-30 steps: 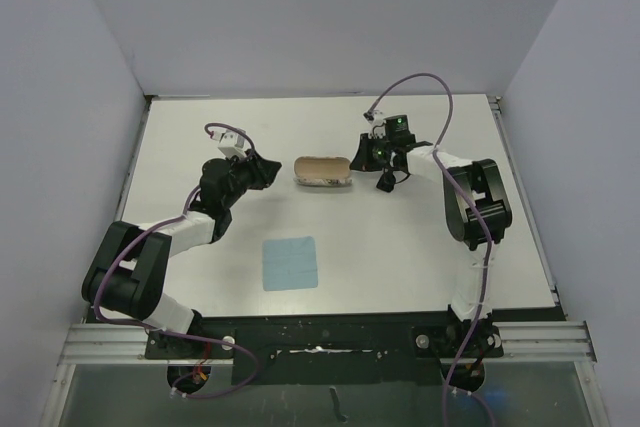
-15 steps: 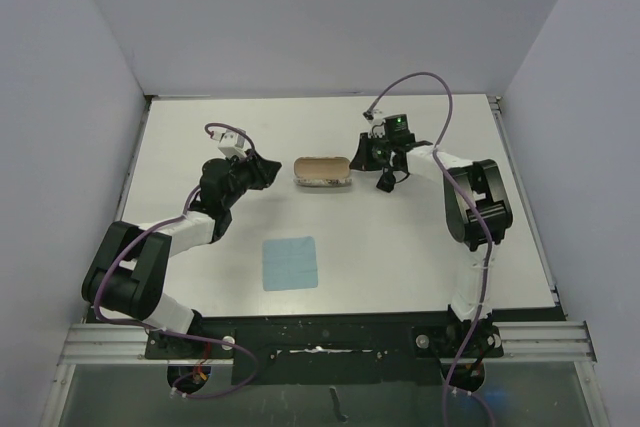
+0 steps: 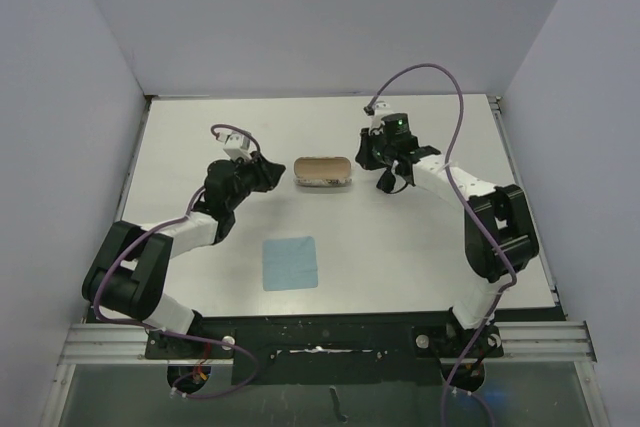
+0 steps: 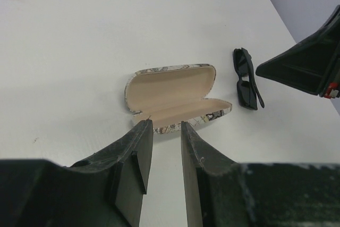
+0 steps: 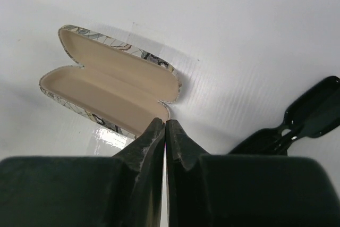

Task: Organize the sunglasses
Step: Adjust the sunglasses case at the center of the board, then fold the glasses cleaning cloth at the center of the board.

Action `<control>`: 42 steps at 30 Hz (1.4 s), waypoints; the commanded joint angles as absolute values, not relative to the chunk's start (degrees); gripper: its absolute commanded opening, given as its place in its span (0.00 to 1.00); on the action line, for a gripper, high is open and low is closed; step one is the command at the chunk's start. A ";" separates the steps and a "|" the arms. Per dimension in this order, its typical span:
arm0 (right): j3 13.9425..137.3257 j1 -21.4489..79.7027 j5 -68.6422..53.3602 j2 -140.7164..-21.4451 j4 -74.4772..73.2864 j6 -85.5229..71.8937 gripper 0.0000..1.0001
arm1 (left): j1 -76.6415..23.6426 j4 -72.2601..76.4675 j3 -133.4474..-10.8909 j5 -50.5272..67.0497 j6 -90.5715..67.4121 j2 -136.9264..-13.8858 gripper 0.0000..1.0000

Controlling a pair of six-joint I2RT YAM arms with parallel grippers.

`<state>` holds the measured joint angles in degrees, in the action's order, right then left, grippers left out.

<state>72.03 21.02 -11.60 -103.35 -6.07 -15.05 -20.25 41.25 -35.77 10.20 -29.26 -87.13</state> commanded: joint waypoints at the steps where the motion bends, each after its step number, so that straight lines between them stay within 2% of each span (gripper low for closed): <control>1: 68.08 22.43 -2.27 -97.61 -3.35 -13.07 0.07 | -22.00 40.69 -37.44 7.52 -27.55 -85.67 0.27; 4: 64.40 22.63 -2.25 -94.84 -1.08 -13.52 0.17 | -23.64 39.13 -37.44 5.07 -26.63 -84.92 0.27; 7: 60.55 22.60 -3.66 -91.99 1.53 -14.66 0.48 | -25.31 38.19 -37.21 2.54 -25.75 -83.92 0.27; 10: 57.90 22.41 -4.32 -89.57 3.37 -16.18 0.56 | -26.76 37.23 -36.93 0.53 -24.98 -82.88 0.27; 13: 56.77 22.23 -5.53 -87.70 3.68 -17.00 0.89 | -28.31 35.92 -36.98 -0.99 -24.14 -81.75 0.27; 15: 56.46 22.17 -5.86 -86.91 3.48 -17.18 0.98 | -29.22 35.05 -37.13 -2.02 -23.60 -81.04 0.27; 25: 55.89 22.68 -3.06 -83.39 3.03 -24.82 0.98 | -31.06 32.82 -36.74 -3.86 -23.40 -77.69 0.27; 32: 48.31 22.54 -11.18 -77.60 13.03 -24.62 0.98 | -32.67 30.48 -35.57 -7.12 -23.11 -75.65 0.29; 34: 49.17 22.92 -8.65 -78.05 10.23 -24.12 0.98 | -33.30 29.28 -34.40 -8.66 -23.12 -74.54 0.31; 36: 50.59 24.03 -4.60 -78.99 6.04 -23.29 0.98 | -34.08 27.82 -33.04 -10.80 -23.69 -73.19 0.38; 42: 50.69 29.29 1.95 -79.72 0.55 -21.26 1.00 | -34.98 20.50 -29.13 -15.56 -27.68 -68.41 0.41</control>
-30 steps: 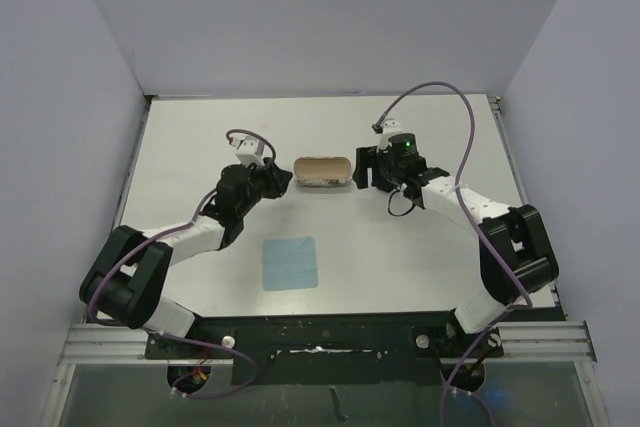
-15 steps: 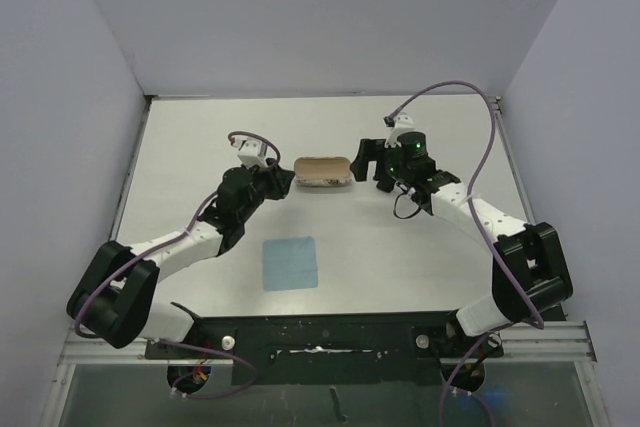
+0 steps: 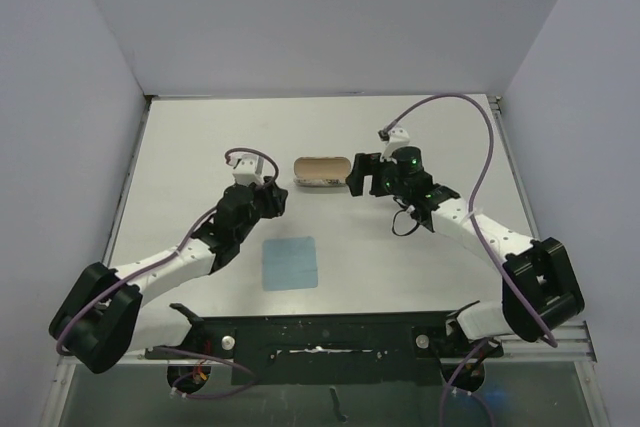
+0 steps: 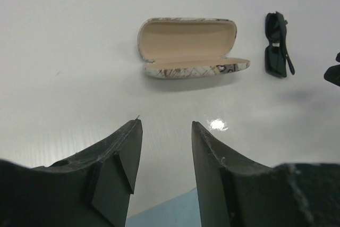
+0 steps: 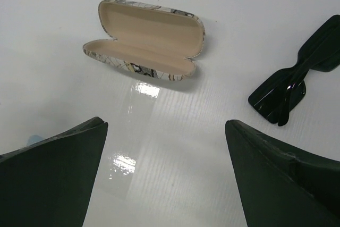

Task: Organize the sunglasses
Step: Fold the glasses cleaning cloth at the center of the board.

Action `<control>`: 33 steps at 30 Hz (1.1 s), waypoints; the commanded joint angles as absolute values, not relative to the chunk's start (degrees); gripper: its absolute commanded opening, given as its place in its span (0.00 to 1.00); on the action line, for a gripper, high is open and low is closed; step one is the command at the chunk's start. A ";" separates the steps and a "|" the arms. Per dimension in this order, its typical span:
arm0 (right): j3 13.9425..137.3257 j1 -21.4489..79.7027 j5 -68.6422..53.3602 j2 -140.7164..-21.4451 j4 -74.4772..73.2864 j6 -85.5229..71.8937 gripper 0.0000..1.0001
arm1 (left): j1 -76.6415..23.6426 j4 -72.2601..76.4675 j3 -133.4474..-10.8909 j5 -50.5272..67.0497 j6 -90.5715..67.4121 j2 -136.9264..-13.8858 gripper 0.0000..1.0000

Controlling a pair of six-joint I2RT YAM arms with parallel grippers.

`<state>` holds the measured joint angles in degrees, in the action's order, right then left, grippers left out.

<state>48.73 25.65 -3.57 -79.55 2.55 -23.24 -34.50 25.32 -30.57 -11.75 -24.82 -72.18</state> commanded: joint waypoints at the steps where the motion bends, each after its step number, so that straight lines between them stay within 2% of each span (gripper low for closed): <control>1: 50.80 30.40 2.80 -79.88 -0.49 -21.19 0.99 | -35.11 18.82 -28.71 -16.29 -28.55 -67.76 0.41; 4: 50.91 32.85 2.77 -80.42 -2.47 -21.26 0.93 | -35.47 14.62 -27.34 -17.20 -30.53 -64.89 0.40; 13: 47.48 39.57 -0.38 -79.26 -2.56 -21.79 0.85 | -37.24 7.04 -22.59 -16.93 -34.86 -55.41 0.42; 15: 46.62 39.79 -2.89 -79.61 -1.95 -21.58 0.79 | -37.74 5.73 -21.94 -16.54 -35.46 -55.14 0.38; 21: 44.17 40.12 -6.31 -80.76 1.26 -21.85 0.73 | -38.32 5.08 -20.24 -16.32 -37.12 -56.27 0.26; 29: 45.09 41.14 -9.94 -85.14 2.80 -20.44 0.59 | -38.57 2.44 -20.20 -19.20 -39.61 -57.17 0.28; 33: 46.23 42.14 -10.59 -87.69 3.22 -19.80 0.57 | -38.53 2.29 -20.28 -19.48 -40.05 -58.71 0.28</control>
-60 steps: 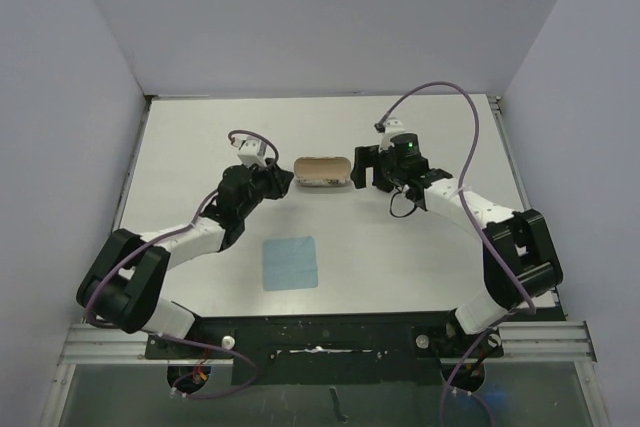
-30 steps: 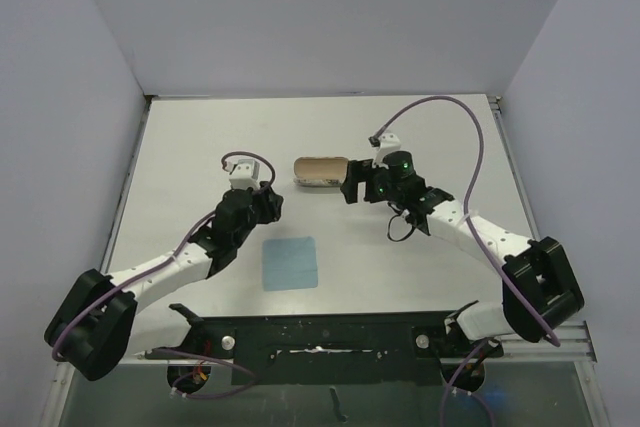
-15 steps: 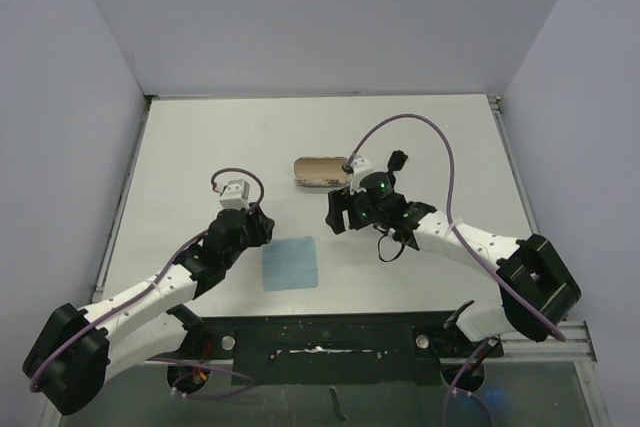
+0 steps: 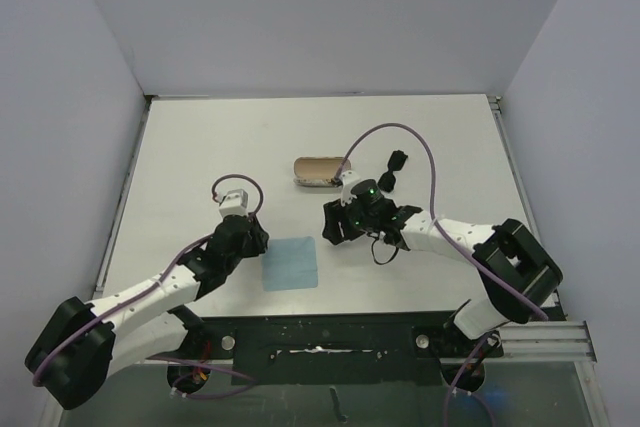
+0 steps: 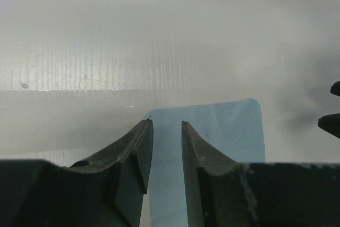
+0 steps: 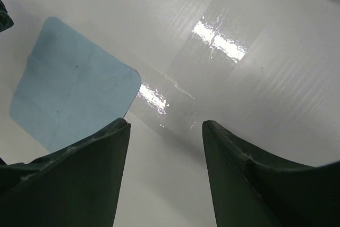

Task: Organize the sunglasses
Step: Fold the glasses cleaning cloth at the center of the board.

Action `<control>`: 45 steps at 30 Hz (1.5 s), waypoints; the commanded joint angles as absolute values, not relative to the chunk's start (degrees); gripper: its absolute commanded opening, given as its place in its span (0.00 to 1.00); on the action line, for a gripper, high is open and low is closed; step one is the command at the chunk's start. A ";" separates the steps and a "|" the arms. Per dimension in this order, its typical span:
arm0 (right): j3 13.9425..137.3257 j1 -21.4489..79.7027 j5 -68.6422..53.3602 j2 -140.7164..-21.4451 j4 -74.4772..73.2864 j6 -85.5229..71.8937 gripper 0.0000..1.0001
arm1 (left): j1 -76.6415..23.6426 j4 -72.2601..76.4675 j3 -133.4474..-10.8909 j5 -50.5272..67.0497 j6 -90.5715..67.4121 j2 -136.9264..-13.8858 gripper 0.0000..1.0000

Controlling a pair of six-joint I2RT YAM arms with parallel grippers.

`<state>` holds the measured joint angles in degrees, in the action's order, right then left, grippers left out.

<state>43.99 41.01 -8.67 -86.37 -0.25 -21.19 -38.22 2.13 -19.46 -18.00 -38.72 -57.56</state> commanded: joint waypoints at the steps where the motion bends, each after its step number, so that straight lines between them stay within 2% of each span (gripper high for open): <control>1: 46.43 42.31 -10.60 -88.12 3.40 -19.76 0.57 | -38.56 2.29 -20.37 -19.65 -40.11 -59.30 0.28; 6: 47.28 43.17 -11.05 -89.73 4.20 -19.62 0.53 | -38.62 2.20 -21.04 -19.65 -40.42 -61.95 0.24; 41: 49.33 45.27 -9.32 -92.89 3.99 -20.10 0.53 | -39.02 5.01 -23.09 -19.68 -39.60 -71.06 0.25; 45: 48.98 45.33 -9.34 -92.99 4.45 -20.43 0.53 | -39.33 5.19 -23.42 -19.60 -39.52 -71.75 0.20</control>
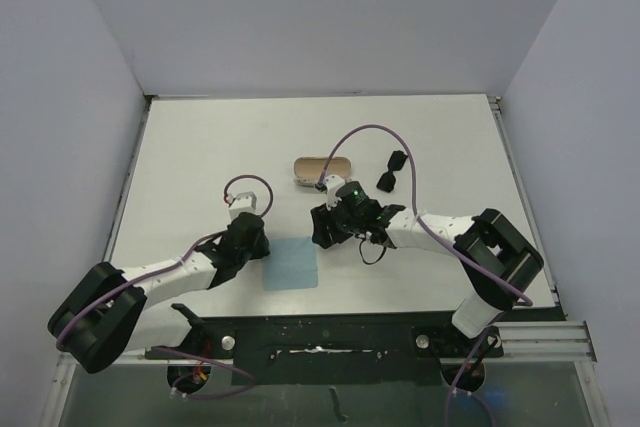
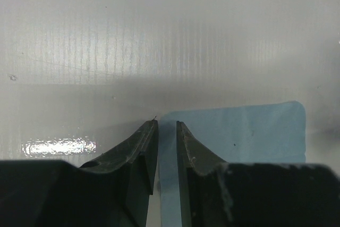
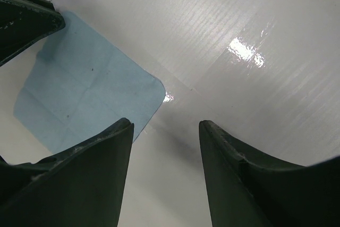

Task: Organize the sunglasses
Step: Fold the glasses cleaning cloth at the center of the board.

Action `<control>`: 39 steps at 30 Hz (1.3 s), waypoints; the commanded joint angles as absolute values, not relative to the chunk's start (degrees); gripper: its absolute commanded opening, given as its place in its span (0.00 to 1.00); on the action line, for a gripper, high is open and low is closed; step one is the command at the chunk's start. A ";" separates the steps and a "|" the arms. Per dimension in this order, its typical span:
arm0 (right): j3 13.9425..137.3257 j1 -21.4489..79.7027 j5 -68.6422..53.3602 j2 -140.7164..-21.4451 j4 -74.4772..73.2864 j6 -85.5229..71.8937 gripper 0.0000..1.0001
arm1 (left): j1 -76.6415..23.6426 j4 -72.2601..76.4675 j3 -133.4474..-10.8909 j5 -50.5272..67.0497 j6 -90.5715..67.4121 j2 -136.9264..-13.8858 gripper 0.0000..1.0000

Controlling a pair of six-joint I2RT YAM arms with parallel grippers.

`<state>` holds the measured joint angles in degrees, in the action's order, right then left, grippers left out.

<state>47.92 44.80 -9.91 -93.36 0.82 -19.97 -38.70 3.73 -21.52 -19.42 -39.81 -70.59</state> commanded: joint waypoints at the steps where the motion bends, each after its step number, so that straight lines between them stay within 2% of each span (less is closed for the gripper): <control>1: 48.84 45.35 -9.32 -92.94 4.42 -20.54 0.53 | -39.41 5.19 -23.46 -19.60 -39.55 -71.89 0.19; 8: 48.47 45.39 -9.40 -92.81 4.85 -20.83 0.53 | -39.81 5.19 -23.80 -19.95 -39.70 -72.32 0.18; 11: 48.43 45.57 -9.32 -92.97 4.91 -20.83 0.53 | -39.81 5.14 -23.90 -19.86 -39.66 -72.33 0.13; 19: 48.51 45.85 -9.75 -93.56 5.16 -20.70 0.52 | -39.95 4.88 -23.96 -20.32 -39.72 -72.07 0.12; 23: 49.13 46.04 -10.34 -94.89 5.50 -20.49 0.46 | -39.90 4.94 -24.08 -20.24 -39.70 -72.07 0.09; 39: 52.40 47.40 -10.63 -99.61 5.56 -21.05 0.38 | -40.25 4.81 -24.26 -19.89 -39.68 -71.73 0.10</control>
<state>50.02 46.63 -10.17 -98.94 3.42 -20.62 -39.83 3.68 -22.28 -20.36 -39.81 -71.90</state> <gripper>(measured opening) 0.400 0.095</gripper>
